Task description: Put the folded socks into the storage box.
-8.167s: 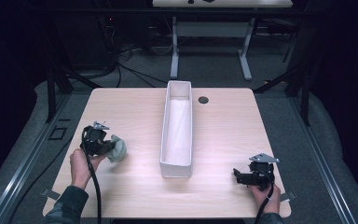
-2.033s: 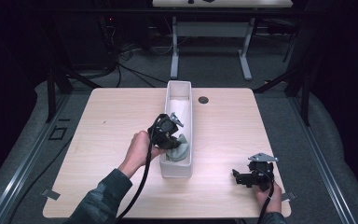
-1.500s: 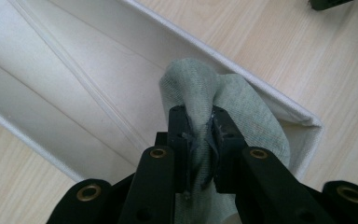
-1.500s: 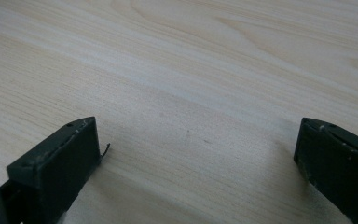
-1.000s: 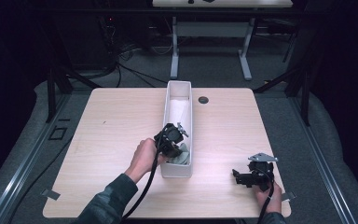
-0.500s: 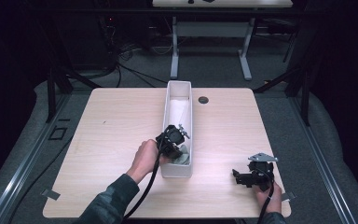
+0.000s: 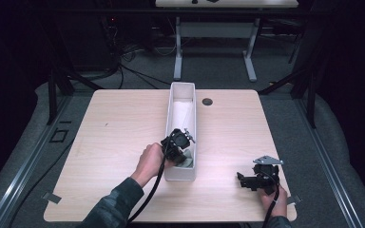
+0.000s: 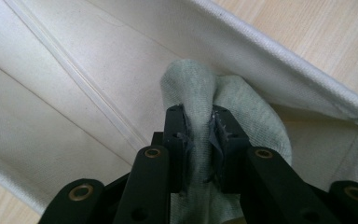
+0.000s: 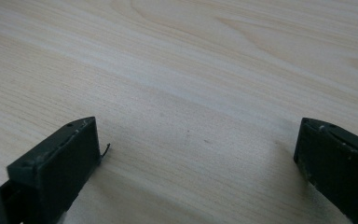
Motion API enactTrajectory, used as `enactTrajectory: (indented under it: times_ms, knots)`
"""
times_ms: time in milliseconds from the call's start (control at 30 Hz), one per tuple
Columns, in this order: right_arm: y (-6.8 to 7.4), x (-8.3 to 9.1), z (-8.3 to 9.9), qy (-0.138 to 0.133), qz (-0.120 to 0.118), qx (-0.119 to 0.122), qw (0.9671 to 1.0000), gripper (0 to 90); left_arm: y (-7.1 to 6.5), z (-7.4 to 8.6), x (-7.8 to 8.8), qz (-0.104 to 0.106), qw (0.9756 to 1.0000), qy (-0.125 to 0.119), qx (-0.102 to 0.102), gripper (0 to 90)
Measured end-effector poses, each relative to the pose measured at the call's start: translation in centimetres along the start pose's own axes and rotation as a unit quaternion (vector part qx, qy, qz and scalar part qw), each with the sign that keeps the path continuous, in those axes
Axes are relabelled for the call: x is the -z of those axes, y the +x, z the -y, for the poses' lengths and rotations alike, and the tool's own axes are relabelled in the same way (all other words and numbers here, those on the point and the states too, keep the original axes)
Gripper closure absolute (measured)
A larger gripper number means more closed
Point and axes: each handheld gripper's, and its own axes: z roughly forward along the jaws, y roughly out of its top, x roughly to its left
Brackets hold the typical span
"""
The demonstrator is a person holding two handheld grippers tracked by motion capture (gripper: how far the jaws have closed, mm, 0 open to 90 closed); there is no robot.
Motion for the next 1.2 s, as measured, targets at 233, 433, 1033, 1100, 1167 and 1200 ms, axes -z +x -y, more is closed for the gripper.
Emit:
enactTrajectory:
  times_ms: [233, 433, 1033, 1100, 1167, 1200]
  knots:
    - [0.0, 0.0, 0.0, 0.000, 0.000, 0.000, 1.0000, 0.0, -0.1, -0.2, -0.3, 0.003, 1.0000, 0.004, 0.000, 72.5]
    - [0.0, 0.0, 0.0, 0.000, 0.000, 0.000, 1.0000, 0.0, -0.2, -0.2, -0.4, 0.005, 1.0000, 0.008, 0.000, 66.4]
    - [0.0, 0.0, 0.0, 0.000, 0.000, 0.000, 1.0000, 0.0, 0.2, 0.0, 0.5, 0.014, 0.9996, -0.007, 0.023, 56.6]
    - [0.0, 0.0, 0.0, 0.000, 0.000, 0.000, 1.0000, 0.0, 0.3, 0.1, 0.8, 0.014, 0.9996, -0.008, 0.024, 55.9]
    - [0.0, 0.0, 0.0, 0.001, 0.000, 0.000, 1.0000, 0.0, 0.3, 0.1, 0.8, 0.016, 0.9995, -0.009, 0.026, 55.3]
    - [0.0, 0.0, 0.0, 0.000, 0.000, 0.000, 1.0000, 0.0, 0.4, 0.1, 1.1, 0.016, 0.9994, -0.011, 0.028, 53.0]
